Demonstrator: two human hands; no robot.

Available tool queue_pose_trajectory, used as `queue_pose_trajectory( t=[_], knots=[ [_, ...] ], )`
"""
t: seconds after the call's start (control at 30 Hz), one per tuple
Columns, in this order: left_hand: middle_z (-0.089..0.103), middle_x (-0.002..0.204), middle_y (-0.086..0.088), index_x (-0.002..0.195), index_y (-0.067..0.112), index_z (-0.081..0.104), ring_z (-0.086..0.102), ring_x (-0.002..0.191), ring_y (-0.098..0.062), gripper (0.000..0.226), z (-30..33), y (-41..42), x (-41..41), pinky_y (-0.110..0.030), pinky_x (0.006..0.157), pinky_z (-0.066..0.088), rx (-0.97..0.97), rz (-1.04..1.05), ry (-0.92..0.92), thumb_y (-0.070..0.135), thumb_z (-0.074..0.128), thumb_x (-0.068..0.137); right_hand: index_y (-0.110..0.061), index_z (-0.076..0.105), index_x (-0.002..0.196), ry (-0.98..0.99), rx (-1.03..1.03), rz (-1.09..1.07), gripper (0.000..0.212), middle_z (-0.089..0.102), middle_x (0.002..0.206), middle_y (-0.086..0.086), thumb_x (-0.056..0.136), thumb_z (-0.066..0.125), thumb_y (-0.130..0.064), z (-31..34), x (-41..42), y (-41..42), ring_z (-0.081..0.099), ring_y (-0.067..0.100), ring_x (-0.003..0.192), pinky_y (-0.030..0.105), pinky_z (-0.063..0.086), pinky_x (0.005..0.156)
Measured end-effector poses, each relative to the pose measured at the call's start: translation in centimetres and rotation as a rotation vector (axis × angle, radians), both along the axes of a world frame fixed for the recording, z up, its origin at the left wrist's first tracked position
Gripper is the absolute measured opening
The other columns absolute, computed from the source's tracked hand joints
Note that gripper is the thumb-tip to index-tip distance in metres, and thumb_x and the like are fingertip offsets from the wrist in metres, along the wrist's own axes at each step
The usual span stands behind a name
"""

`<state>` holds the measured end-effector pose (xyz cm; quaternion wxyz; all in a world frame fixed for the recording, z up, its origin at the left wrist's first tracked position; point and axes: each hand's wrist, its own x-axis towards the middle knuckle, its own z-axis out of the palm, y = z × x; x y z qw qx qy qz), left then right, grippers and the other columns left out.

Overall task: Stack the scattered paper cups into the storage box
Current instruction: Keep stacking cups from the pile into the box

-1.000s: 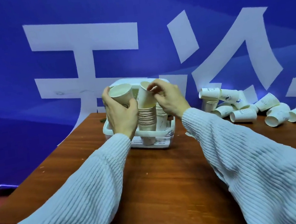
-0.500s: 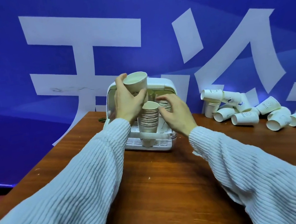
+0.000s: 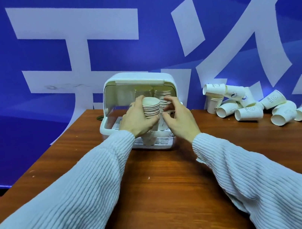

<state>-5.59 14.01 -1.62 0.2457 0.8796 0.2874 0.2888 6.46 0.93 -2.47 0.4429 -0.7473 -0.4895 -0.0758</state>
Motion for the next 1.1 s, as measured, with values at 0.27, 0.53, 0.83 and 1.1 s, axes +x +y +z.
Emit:
queue_pose_trajectory(
  t=[0.27, 0.53, 0.83, 1.1],
  knots=[
    [0.049, 0.148, -0.017, 0.153, 0.020, 0.021, 0.053, 0.130, -0.041, 0.095, 1.1, 3.3, -1.1, -0.054, 0.108, 0.042, -0.101, 0.303, -0.075, 0.048, 0.080, 0.083, -0.024, 0.051, 0.147, 0.004, -0.218, 0.049, 0.050, 0.057, 0.145, -0.004, 0.098, 0.057, -0.032, -2.2, -0.5, 1.1, 0.055, 0.011, 0.130, 0.042, 0.046, 0.112],
    [0.053, 0.140, -0.019, 0.142, 0.015, 0.030, 0.055, 0.126, -0.044, 0.076, 2.0, 6.7, 1.2, -0.057, 0.102, 0.045, -0.123, 0.389, -0.063, 0.035, 0.079, 0.088, -0.024, 0.054, 0.144, 0.050, -0.222, 0.093, 0.049, 0.059, 0.139, -0.005, 0.097, 0.058, -0.035, -2.7, 0.0, 1.1, 0.055, 0.010, 0.127, 0.038, 0.047, 0.111],
    [0.032, 0.160, -0.021, 0.161, 0.011, 0.005, 0.037, 0.145, -0.039, 0.098, 0.9, 9.1, 3.5, -0.054, 0.119, 0.025, -0.264, 0.299, -0.047, 0.023, 0.073, 0.091, -0.028, 0.058, 0.140, -0.037, -0.264, 0.064, 0.042, 0.062, 0.133, -0.008, 0.100, 0.049, -0.035, -3.6, 0.3, 1.6, 0.050, 0.014, 0.126, 0.041, 0.039, 0.113],
    [0.041, 0.153, -0.016, 0.150, 0.009, 0.040, 0.038, 0.142, -0.034, 0.064, 0.6, 4.6, 1.8, -0.051, 0.114, 0.035, 0.043, 0.280, -0.214, 0.024, 0.063, 0.091, -0.028, 0.064, 0.135, -0.061, -0.294, 0.052, 0.038, 0.064, 0.132, -0.006, 0.101, 0.047, -0.032, -3.2, -0.2, 1.6, 0.049, 0.018, 0.125, 0.037, 0.034, 0.109]
  ],
)
